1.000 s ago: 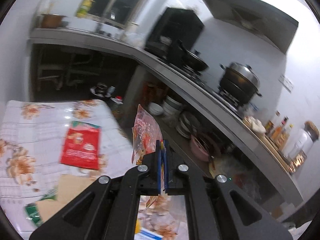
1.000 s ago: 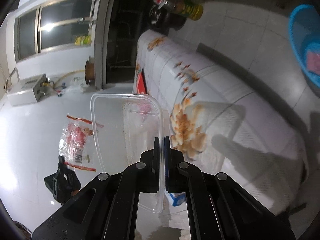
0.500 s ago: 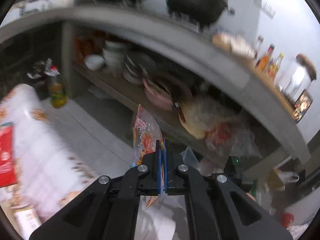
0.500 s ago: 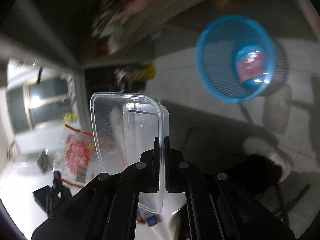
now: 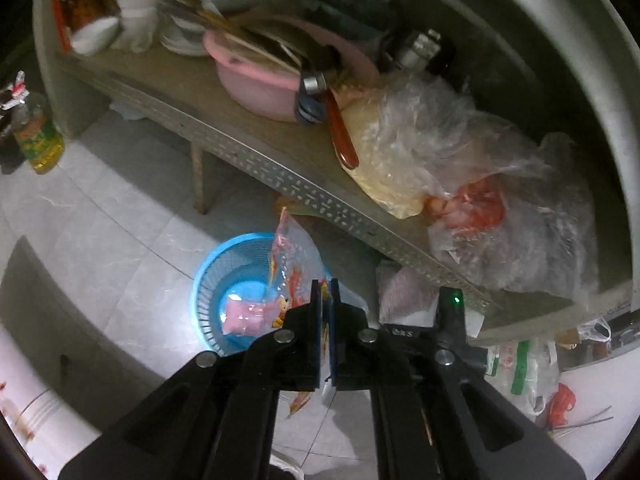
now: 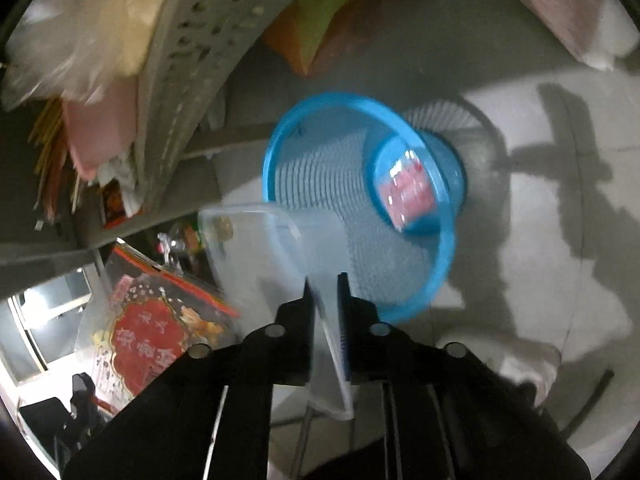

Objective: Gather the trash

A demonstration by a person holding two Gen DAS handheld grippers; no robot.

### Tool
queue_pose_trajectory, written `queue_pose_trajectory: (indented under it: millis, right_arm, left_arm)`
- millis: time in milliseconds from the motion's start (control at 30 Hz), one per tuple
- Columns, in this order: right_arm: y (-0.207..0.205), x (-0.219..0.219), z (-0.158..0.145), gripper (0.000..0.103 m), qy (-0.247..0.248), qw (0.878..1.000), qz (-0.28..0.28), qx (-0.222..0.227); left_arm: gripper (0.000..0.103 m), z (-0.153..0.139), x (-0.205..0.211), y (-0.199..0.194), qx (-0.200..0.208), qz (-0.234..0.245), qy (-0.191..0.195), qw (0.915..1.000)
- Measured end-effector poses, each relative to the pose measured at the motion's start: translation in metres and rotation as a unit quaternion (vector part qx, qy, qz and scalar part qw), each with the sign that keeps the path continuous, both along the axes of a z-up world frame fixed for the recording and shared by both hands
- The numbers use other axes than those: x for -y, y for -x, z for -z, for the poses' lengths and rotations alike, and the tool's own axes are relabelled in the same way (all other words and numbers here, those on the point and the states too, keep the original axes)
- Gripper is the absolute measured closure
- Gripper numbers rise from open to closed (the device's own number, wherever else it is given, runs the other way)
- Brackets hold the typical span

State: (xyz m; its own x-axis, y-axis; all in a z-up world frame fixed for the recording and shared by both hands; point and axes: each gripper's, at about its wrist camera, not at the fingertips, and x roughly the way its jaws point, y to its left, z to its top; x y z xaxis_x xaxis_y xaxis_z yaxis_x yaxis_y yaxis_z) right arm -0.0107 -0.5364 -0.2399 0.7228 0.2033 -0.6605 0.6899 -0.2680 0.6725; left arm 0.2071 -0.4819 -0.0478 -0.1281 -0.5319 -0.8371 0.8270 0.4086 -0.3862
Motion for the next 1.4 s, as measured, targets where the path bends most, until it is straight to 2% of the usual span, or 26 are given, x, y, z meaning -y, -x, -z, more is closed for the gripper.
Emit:
queue_pose_trajectory:
  millis: [33,67,100,200,300,500,633,800,933,1000,1067,1167,1233,1267,1333,1400]
  right_arm:
    - [-0.005,0.006,0.006,0.063,0.009,1.000,-0.005,-0.007]
    - [-0.006,0.011,0.014,0.050,0.013,1.000,-0.006,-0.016]
    - [-0.003,0.014,0.019,0.050,0.015,1.000,-0.003,-0.024]
    - [0.010,0.008,0.025,0.050,0.012,0.999,0.014,-0.033]
    - [0.018,0.004,0.018,0.049,0.031,0.999,0.006,-0.033]
    - [0.035,-0.015,-0.016,0.045,0.086,0.995,-0.021,-0.049]
    - [0.037,-0.040,-0.055,0.036,0.150,0.984,-0.070,-0.064]
    - [0.023,-0.078,-0.115,0.027,0.241,0.958,-0.140,-0.072]
    - [0.000,-0.110,-0.171,0.017,0.340,0.918,-0.196,-0.066]
    - [-0.016,-0.132,-0.200,0.013,0.392,0.889,-0.227,-0.063]
    - [-0.028,-0.148,-0.219,0.009,0.427,0.867,-0.250,-0.056]
    - [-0.049,-0.180,-0.247,0.008,0.481,0.827,-0.286,-0.043]
    - [-0.063,-0.205,-0.263,0.008,0.525,0.792,-0.309,-0.045]
    - [-0.067,-0.215,-0.269,0.008,0.541,0.778,-0.317,-0.048]
    - [-0.078,-0.239,-0.279,0.008,0.581,0.739,-0.337,-0.051]
    - [-0.085,-0.257,-0.285,0.008,0.607,0.711,-0.351,-0.047]
  left_arm:
    - [0.075,0.008,0.005,0.000,-0.009,0.001,-0.012,0.9999]
    - [0.063,0.016,0.009,-0.001,-0.012,-0.004,-0.026,0.9996]
    - [0.054,0.022,0.009,-0.002,-0.013,-0.016,-0.038,0.9991]
    - [0.051,0.024,-0.006,-0.001,-0.031,-0.028,-0.032,0.9986]
    - [0.048,0.013,-0.024,-0.001,-0.023,-0.035,-0.021,0.9989]
    - [0.043,-0.033,-0.079,0.002,0.001,-0.048,0.014,0.9987]
    - [0.034,-0.064,-0.124,0.017,0.042,-0.053,0.031,0.9972]
    - [0.027,-0.093,-0.186,0.037,0.067,-0.065,0.043,0.9947]
    - [0.024,-0.110,-0.236,0.049,0.085,-0.091,0.059,0.9904]
    - [0.023,-0.118,-0.264,0.052,0.092,-0.113,0.070,0.9868]
    - [0.021,-0.125,-0.295,0.055,0.112,-0.140,0.075,0.9810]
    - [0.020,-0.130,-0.331,0.061,0.143,-0.168,0.076,0.9723]
    - [0.020,-0.131,-0.357,0.065,0.154,-0.189,0.077,0.9667]
    - [0.019,-0.131,-0.369,0.067,0.158,-0.200,0.079,0.9638]
    - [0.019,-0.130,-0.395,0.070,0.160,-0.224,0.083,0.9577]
    - [0.019,-0.126,-0.419,0.072,0.161,-0.252,0.083,0.9506]
